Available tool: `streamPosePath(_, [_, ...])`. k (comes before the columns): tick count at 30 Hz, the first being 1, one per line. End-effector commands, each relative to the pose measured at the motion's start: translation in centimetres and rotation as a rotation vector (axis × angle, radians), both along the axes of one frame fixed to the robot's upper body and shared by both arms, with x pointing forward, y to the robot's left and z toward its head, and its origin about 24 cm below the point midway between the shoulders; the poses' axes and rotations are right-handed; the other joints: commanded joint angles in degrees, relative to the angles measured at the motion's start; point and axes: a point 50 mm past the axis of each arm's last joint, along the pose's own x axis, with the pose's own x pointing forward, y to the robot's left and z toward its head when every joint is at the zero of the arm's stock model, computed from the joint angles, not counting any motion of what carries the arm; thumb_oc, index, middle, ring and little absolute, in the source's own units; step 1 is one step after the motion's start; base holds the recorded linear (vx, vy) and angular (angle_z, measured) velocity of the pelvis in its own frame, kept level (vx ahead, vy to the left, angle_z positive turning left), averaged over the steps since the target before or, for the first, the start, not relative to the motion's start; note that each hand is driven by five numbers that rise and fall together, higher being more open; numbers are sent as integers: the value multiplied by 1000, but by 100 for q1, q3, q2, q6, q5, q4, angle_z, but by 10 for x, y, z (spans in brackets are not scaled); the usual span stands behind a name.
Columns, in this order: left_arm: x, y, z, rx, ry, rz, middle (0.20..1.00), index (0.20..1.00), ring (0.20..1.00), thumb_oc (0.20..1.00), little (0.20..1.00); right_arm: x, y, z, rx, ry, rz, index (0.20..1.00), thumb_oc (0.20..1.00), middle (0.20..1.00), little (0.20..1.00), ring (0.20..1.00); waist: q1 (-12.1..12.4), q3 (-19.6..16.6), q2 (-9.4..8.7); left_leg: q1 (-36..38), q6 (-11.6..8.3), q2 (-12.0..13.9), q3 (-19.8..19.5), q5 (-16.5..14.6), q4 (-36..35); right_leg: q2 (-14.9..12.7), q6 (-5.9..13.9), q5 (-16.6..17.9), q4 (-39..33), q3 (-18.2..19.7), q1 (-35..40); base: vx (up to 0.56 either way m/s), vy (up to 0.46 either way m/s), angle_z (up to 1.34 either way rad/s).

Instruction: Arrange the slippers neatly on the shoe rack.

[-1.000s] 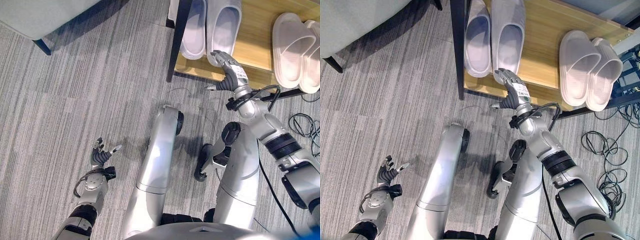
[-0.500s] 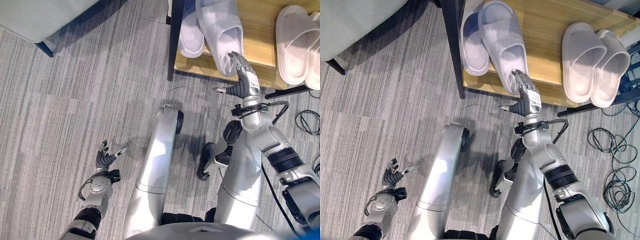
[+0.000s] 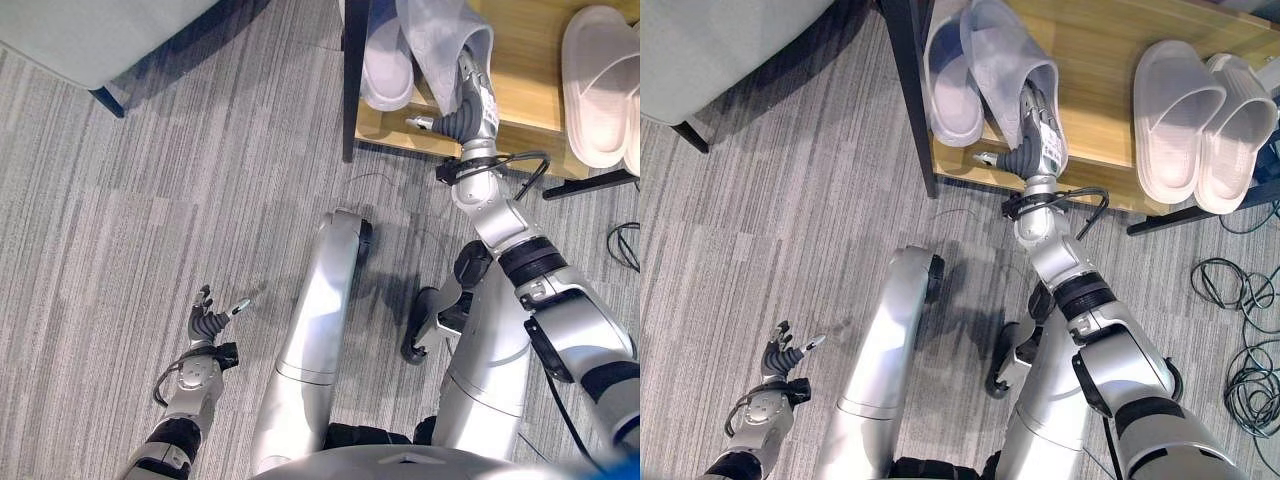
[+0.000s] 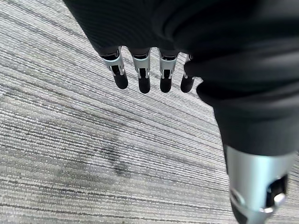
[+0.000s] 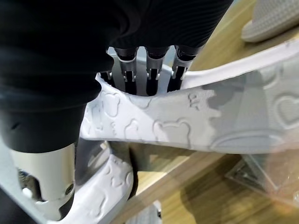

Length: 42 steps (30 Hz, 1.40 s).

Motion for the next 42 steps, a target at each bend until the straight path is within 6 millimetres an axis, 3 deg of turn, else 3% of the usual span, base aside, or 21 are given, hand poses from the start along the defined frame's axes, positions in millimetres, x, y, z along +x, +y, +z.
streamPosePath(1, [-17, 0, -11, 46, 54, -31, 1000, 1000, 1000, 1000, 1000, -2, 16, 32, 30, -96, 81, 1000, 1000, 1000, 1000, 1000, 296, -96, 73, 98, -75, -330, -418, -287, 160, -240, -298, 880, 399, 954, 398, 0, 0, 0])
streamPosePath(5, [-21, 1, -14, 46, 70, -24, 1000, 1000, 1000, 1000, 1000, 3, 13, 43, 85, -110, 49, 1000, 1000, 1000, 1000, 1000, 321, -96, 106, 98, -86, -331, -429, -299, 161, -241, -306, 852, 412, 955, 407, 0, 0, 0])
streamPosePath(15, [-24, -1, -16, 53, 85, -36, 1000, 1000, 1000, 1000, 1000, 12, -1, 34, 159, -54, -21, 1000, 1000, 1000, 1000, 1000, 311, -96, 174, 98, -110, -347, -385, -297, 191, -273, -305, 835, 469, 986, 418, 0, 0, 0])
streamPosePath(25, [-26, -3, -18, 50, 93, -34, 1000, 1000, 1000, 1000, 1000, 13, -41, 28, 307, -47, -147, 1000, 1000, 1000, 1000, 1000, 290, -96, 175, 98, -108, -342, -380, -313, 205, -279, -295, 821, 503, 1010, 411, 0, 0, 0])
streamPosePath(30, [-25, -4, -18, 49, 90, -34, 1000, 1000, 1000, 1000, 1000, 13, -49, 26, 316, -45, -173, 1000, 1000, 1000, 1000, 1000, 280, -96, 176, 98, -110, -339, -372, -321, 222, -279, -295, 820, 508, 1005, 416, 0, 0, 0])
streamPosePath(32, [-24, -5, -18, 50, 90, -39, 1000, 1000, 1000, 1000, 1000, 14, -45, 24, 360, -39, -144, 1000, 1000, 1000, 1000, 1000, 288, -96, 189, 98, -109, -343, -370, -336, 243, -272, -296, 814, 519, 1006, 408, 0, 0, 0])
streamPosePath(36, [-18, -6, -15, 37, 78, -47, 1000, 1000, 1000, 1000, 1000, 16, -3, 31, 566, -14, 103, 1000, 1000, 1000, 1000, 1000, 308, -96, 210, 98, -122, -338, -348, -305, 220, -266, -295, 831, 503, 1004, 431, 0, 0, 0])
streamPosePath(38, [-17, -6, -16, 37, 82, -49, 1000, 1000, 1000, 1000, 1000, 14, 5, 35, 583, -22, 155, 1000, 1000, 1000, 1000, 1000, 303, -96, 194, 98, -129, -341, -341, -300, 212, -263, -287, 848, 499, 1016, 435, 0, 0, 0])
streamPosePath(39, [-16, -7, -18, 20, 98, -39, 1000, 1000, 1000, 1000, 1000, 2, 17, 46, 616, -89, 267, 1000, 1000, 1000, 1000, 1000, 228, -96, 118, 98, -145, -332, -327, -299, 221, -260, -296, 842, 502, 1045, 435, 0, 0, 0])
streamPosePath(42, [-18, -9, -21, 6, 119, -44, 1000, 1000, 1000, 1000, 1000, -14, 17, 51, 599, -143, 372, 1000, 1000, 1000, 1000, 1000, 140, -96, 31, 98, -152, -309, -295, -293, 206, -261, -296, 849, 512, 1078, 419, 0, 0, 0])
